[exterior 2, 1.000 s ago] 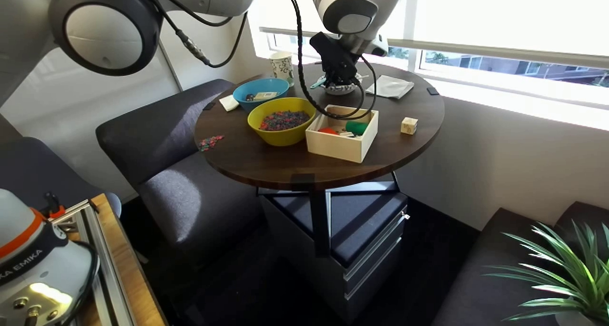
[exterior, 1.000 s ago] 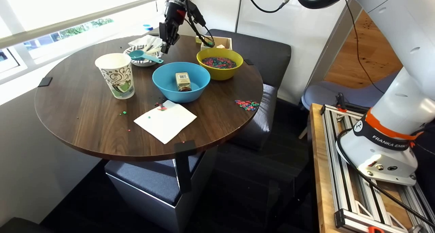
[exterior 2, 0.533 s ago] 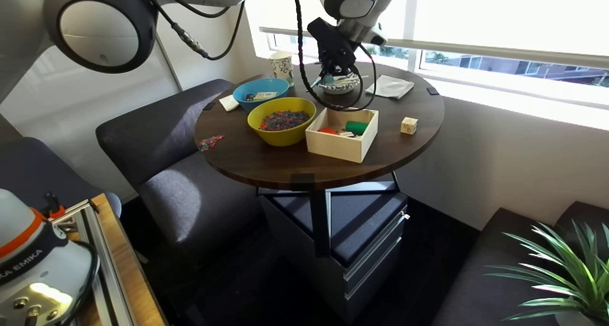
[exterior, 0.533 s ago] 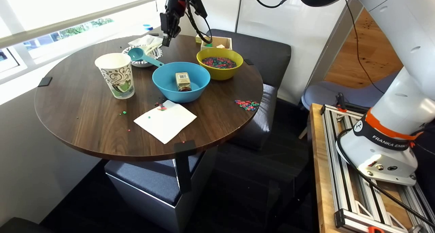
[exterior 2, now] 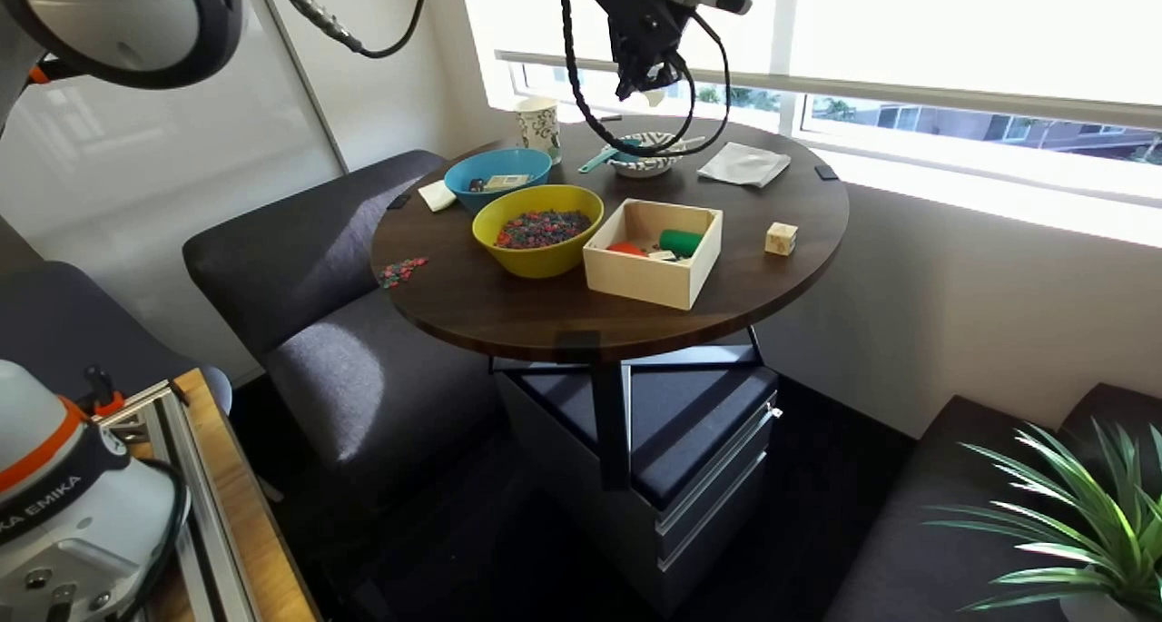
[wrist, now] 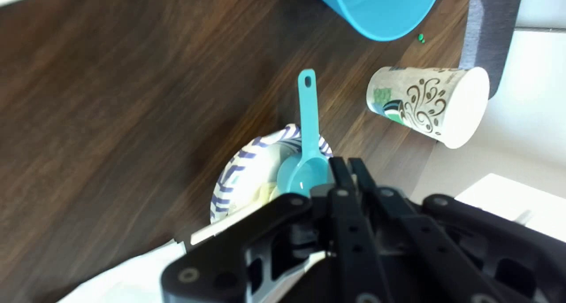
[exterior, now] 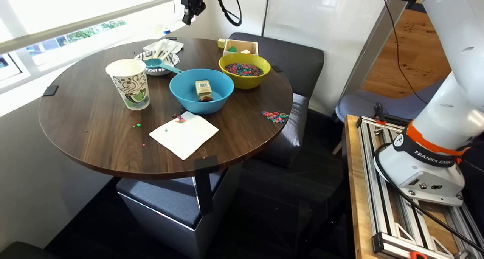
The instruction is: Put the white spoon in the yellow bowl
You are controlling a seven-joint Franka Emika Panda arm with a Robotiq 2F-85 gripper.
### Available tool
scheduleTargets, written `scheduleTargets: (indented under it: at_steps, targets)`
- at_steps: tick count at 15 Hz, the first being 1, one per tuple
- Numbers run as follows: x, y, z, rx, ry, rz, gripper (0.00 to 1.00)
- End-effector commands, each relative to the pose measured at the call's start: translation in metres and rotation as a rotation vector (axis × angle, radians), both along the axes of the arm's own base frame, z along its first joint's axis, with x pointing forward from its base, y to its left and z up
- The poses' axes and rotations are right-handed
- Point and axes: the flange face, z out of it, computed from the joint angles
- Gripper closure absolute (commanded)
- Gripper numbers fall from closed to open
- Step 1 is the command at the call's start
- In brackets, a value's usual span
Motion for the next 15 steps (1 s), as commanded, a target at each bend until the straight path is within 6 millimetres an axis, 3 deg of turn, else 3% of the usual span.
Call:
scheduleTargets:
  at_steps: [1,4,6,7,8,10,14,15]
  targets:
    - [-0.052,-0.026,0.034,0.005,0.149,-0.017,0.99]
    - [-0.106,-0.047,0.066,0.012,0.275,0.005,0.99]
    - [-0.128,-0.053,0.08,0.018,0.304,0.019,0.99]
    - [-0.132,-0.055,0.084,0.033,0.292,0.006,0.99]
    - [-0.114,-0.06,0.083,0.023,0.265,0.01,0.99]
    - [-0.119,-0.062,0.093,0.019,0.255,0.003,0.96]
    - [-0.116,-0.061,0.084,0.024,0.266,0.009,0.99]
    - [-0.123,-0.064,0.085,0.01,0.298,0.02,0.99]
